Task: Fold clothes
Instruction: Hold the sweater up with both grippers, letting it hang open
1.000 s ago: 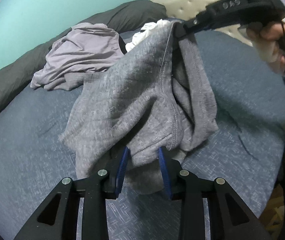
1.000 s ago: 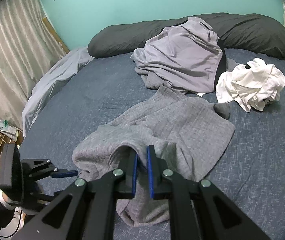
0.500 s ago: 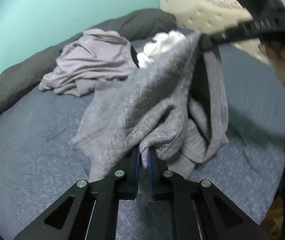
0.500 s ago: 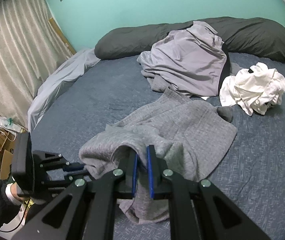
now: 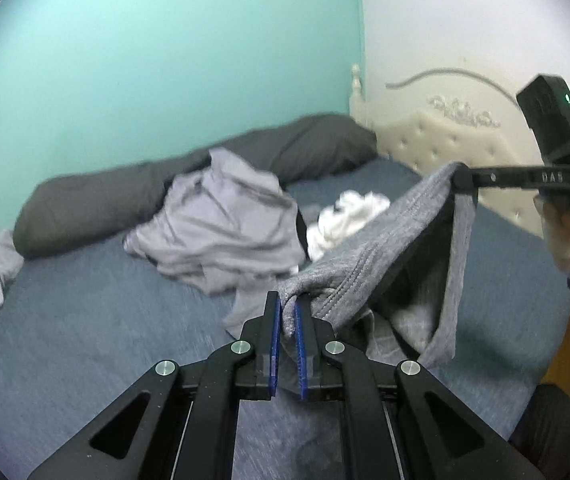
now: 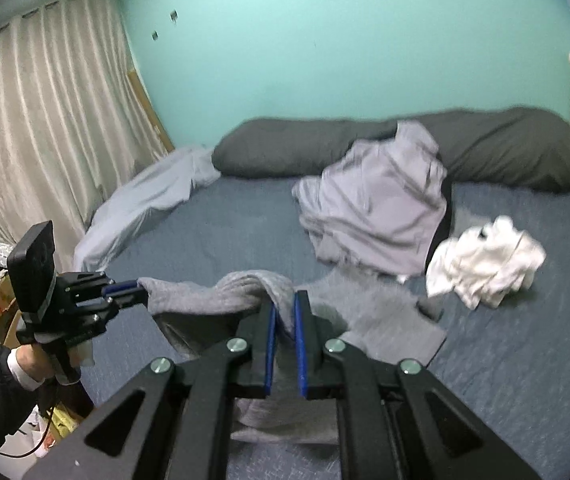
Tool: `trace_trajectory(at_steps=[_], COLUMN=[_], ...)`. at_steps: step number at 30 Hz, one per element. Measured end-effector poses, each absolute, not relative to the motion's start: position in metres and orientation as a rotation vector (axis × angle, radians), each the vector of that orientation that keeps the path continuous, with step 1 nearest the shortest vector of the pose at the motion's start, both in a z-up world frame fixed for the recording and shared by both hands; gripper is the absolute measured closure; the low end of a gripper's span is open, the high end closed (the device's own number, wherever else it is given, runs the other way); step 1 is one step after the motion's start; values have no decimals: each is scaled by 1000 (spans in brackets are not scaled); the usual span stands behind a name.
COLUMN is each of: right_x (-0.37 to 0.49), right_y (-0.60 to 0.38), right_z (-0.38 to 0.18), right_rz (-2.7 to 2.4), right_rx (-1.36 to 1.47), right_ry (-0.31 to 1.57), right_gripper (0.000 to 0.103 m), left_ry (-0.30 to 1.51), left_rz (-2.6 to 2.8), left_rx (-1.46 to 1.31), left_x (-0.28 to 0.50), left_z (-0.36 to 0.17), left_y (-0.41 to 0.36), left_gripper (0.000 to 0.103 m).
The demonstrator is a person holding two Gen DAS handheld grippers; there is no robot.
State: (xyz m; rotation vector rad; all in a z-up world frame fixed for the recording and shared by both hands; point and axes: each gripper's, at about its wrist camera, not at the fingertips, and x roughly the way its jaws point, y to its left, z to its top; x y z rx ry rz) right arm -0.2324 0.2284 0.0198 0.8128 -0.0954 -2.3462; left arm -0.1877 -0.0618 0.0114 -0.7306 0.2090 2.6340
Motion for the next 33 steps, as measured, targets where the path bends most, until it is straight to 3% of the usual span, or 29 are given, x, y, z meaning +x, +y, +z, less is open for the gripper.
trace_trajectory(at_steps=[9, 17, 24, 33], right_x=[-207, -174, -144, -129], right_y=[249, 267, 278, 274], right_z=[140, 246, 283, 239], right_rz=[-2415, -2466, -2472, -2443], right_rx=[590, 426, 368, 462], right_ry=[-82, -47, -30, -35], right_gripper=[95, 95, 95, 95], left_ry=[163, 227, 252, 277], left_rz=[2688, 2719, 2714, 2707], left_rx=[-489, -308, -324, -361], left_x=[-168, -130, -110, -86], left_z=[148, 264, 262, 251], left_y=[-66, -55, -46, -37], left_gripper=[96, 96, 96, 96])
